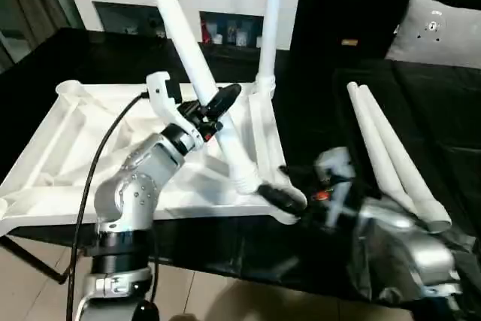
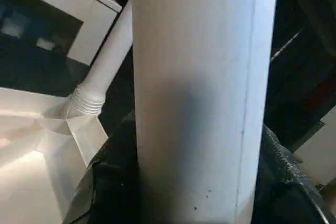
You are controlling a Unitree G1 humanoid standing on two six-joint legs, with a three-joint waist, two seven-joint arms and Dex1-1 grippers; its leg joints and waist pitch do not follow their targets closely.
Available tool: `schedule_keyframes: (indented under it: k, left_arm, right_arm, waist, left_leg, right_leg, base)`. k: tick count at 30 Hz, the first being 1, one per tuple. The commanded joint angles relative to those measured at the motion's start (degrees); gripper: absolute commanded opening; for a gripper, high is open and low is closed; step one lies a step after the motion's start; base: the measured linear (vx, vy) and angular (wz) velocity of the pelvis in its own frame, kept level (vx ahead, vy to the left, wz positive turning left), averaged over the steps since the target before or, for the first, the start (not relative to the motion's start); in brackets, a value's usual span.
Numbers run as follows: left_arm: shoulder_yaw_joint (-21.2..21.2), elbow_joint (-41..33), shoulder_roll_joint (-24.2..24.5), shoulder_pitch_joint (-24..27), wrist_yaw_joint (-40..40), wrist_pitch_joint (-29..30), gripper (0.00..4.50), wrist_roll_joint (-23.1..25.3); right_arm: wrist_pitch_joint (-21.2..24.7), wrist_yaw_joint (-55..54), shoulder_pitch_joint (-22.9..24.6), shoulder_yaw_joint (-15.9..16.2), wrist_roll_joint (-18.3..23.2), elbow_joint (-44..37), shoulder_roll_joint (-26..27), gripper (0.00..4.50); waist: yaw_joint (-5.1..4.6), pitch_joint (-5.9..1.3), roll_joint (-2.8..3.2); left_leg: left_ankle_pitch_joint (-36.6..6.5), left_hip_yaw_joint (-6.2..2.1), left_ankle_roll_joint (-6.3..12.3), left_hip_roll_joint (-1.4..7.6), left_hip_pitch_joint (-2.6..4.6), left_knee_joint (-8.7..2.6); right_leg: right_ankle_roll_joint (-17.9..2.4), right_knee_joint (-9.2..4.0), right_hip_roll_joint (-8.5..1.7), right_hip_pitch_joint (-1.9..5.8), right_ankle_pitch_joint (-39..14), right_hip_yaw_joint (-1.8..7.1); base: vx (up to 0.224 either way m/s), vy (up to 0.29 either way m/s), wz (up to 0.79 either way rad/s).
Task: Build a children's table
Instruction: Insert table leg to table base
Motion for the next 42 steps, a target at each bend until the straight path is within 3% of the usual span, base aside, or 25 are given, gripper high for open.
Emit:
schedule_keyframes:
  k: [1,2,6,10,11,13,17,19,20,22,27,29,31,32,33,35,42]
  left_arm:
    - [-0.85,-1.14,0.31,-1.31,0.1,0.17,1.85,0.63]
    - [-1.0,-1.31,0.3,-1.39,-0.07,0.34,1.85,0.77]
    - [-1.68,-1.26,0.61,-1.49,-0.54,0.45,1.85,0.92]
    - [-2.37,-1.34,0.78,-1.21,-0.75,0.48,1.85,1.07]
    - [-3.1,-2.21,1.05,-1.02,-0.99,0.87,1.85,1.07]
    - [-4.14,-3.14,1.46,-0.93,-1.44,1.15,1.85,1.37]
    - [-8.61,-5.49,3.04,-1.42,-3.36,0.99,1.85,3.86]
    - [-9.2,-5.74,3.23,-1.52,-3.6,0.96,1.85,4.2]
    - [-12.25,-6.86,3.95,-2.86,-3.6,0.89,1.85,6.38]
    - [-13.49,-6.88,3.99,-3.86,-3.08,0.92,1.85,7.47]
    - [-17.41,-5.89,3.96,-6.53,-0.26,0.08,1.85,12.92]
    - [-17.77,-5.79,3.66,-6.85,0.55,0.05,1.85,13.73]
    - [-17.94,-5.68,3.03,-7.04,0.99,-0.18,1.85,13.86]
    - [-18.18,-5.28,2.01,-7.15,2.01,-0.41,1.85,14.24]
    - [-18.18,-5.28,2.01,-7.15,2.01,-0.41,1.85,14.24]
    - [-18.58,-4.83,0.59,-7.22,4.04,-0.33,1.85,15.26]
    - [-18.73,-3.38,-2.14,-8.04,10.17,-1.45,1.85,19.51]
  right_arm:
    - [0.64,-1.63,-2.67,-6.04,2.86,0.69,-0.74,4.45]
    - [0.82,-2.26,-3.6,-7.69,3.52,1.53,-1.03,4.49]
    - [1.9,-3.76,-5.4,-8.95,4.18,2.74,-1.66,4.5]
    - [2.17,-4.2,-5.91,-8.31,3.68,2.84,-1.75,4.5]
    - [3.12,-3.99,-6.03,-7.48,3.71,1.8,-1.58,4.5]
    - [4.27,-3.49,-6.22,-6.27,3.77,0.54,-1.43,4.5]
    - [6.37,-2.39,-7.57,-2.53,3.72,-1.88,-0.97,4.5]
    - [6.51,-2.38,-7.81,-2.17,3.75,-2.02,-0.87,4.5]
    - [7.87,-2.13,-9.71,-0.82,4.33,-2.0,-0.28,4.5]
    - [8.33,-1.55,-10.51,-0.11,4.44,-1.56,-0.21,4.5]
    - [8.33,-1.65,-11.8,3.55,1.75,-0.91,0.1,4.5]
    - [8.22,-2.24,-12.14,4.3,1.06,-0.79,0.49,4.5]
    - [7.51,-3.19,-12.54,5.27,-0.23,-0.17,1.19,4.5]
    - [7.0,-6.28,-13.3,5.33,-1.48,1.45,3.06,4.24]
    - [7.0,-6.28,-13.3,5.33,-1.48,1.45,3.06,4.17]
    - [6.02,-12.0,-14.45,4.76,-3.04,4.09,6.53,4.06]
    - [3.28,-18.97,-14.0,5.63,-6.53,5.07,11.44,3.44]
  waist:
    - [0.3,-3.63,-0.55]
    - [0.26,-3.64,-0.6]
    - [0.24,-3.47,-0.44]
    - [0.31,-3.74,-0.62]
    - [0.24,-3.7,-1.0]
    - [0.27,-3.68,-0.82]
    - [0.35,-3.54,-1.04]
    - [0.29,-3.53,-0.94]
    - [0.24,-3.44,-1.04]
    - [0.28,-3.57,-0.99]
    - [0.56,-3.47,-1.47]
    - [0.62,-3.5,-1.16]
    - [0.58,-3.55,-1.36]
    - [0.54,-3.56,-1.22]
    - [0.46,-3.55,-1.46]
    - [0.1,-3.5,-1.22]
    - [0.09,-3.54,-1.29]
  left_leg:
    - [-2.52,0.27,2.78,0.56,0.0,-3.47]
    - [-2.62,0.3,2.6,0.51,-0.04,-3.48]
    - [-3.96,0.39,2.02,0.48,-0.02,-3.56]
    - [-2.0,0.36,2.18,0.45,-0.1,-3.38]
    - [-1.66,0.42,2.43,0.44,-0.11,-3.38]
    - [-1.56,0.35,2.7,0.48,-0.09,-3.4]
    - [-2.43,0.36,2.58,0.62,-0.09,-3.57]
    - [-2.6,0.37,2.47,0.67,-0.03,-3.61]
    - [-2.82,0.39,2.05,0.71,-0.01,-3.69]
    - [-2.32,0.38,1.85,0.66,0.03,-3.62]
    - [-2.31,0.42,1.14,0.62,-0.15,-3.67]
    - [-2.26,0.37,0.83,0.61,-0.11,-3.63]
    - [-1.91,0.39,0.56,0.51,-0.19,-3.62]
    - [-1.93,0.38,0.32,0.52,-0.17,-3.59]
    - [-2.06,0.38,0.09,0.46,-0.22,-3.66]
    - [-2.05,0.42,-0.1,0.5,-0.15,-3.7]
    - [-2.51,0.34,-0.97,0.49,-0.03,-3.77]
  right_leg:
    - [-11.55,-3.7,-2.92,3.77,2.72,2.37]
    - [-11.78,-3.72,-2.86,3.78,1.77,2.3]
    - [-10.8,-4.23,-2.92,3.69,-2.87,2.26]
    - [-11.26,-3.84,-2.77,3.74,0.68,2.27]
    - [-11.37,-3.79,-2.7,3.73,1.55,2.25]
    - [-11.55,-3.68,-2.73,3.71,1.62,2.23]
    - [-10.83,-3.87,-2.88,3.68,-1.13,2.3]
    - [-10.49,-3.87,-2.86,3.51,-1.71,2.3]
    - [-10.34,-3.97,-2.91,3.47,-2.28,2.33]
    - [-10.27,-3.8,-2.9,3.47,-1.64,2.39]
    - [-10.04,-3.8,-2.94,3.59,-1.28,2.4]
    - [-9.7,-3.75,-2.99,3.53,-1.33,2.43]
    - [-9.76,-3.75,-2.98,3.62,-0.83,2.41]
    - [-9.88,-3.73,-2.93,3.53,-0.58,2.41]
    - [-10.28,-3.68,-2.99,3.56,-0.77,2.35]
    - [-10.65,-3.68,-2.98,3.25,-0.83,2.42]
    - [-9.49,-3.72,-2.84,3.41,0.58,2.47]
  base:
    - [0.0,0.0,0.0]
    - [0.0,0.0,0.0]
    - [0.0,0.0,0.0]
    - [0.0,0.0,0.0]
    - [0.0,0.0,0.0]
    - [0.0,0.0,0.0]
    - [0.0,0.0,0.0]
    - [0.0,0.0,0.0]
    - [0.0,0.0,0.0]
    - [0.0,0.0,0.0]
    - [0.0,0.0,0.0]
    - [0.0,0.0,0.0]
    - [0.0,0.0,0.0]
    - [0.0,0.0,0.0]
    - [0.0,0.0,0.0]
    - [0.0,0.0,0.0]
    - [0.0,0.0,0.0]
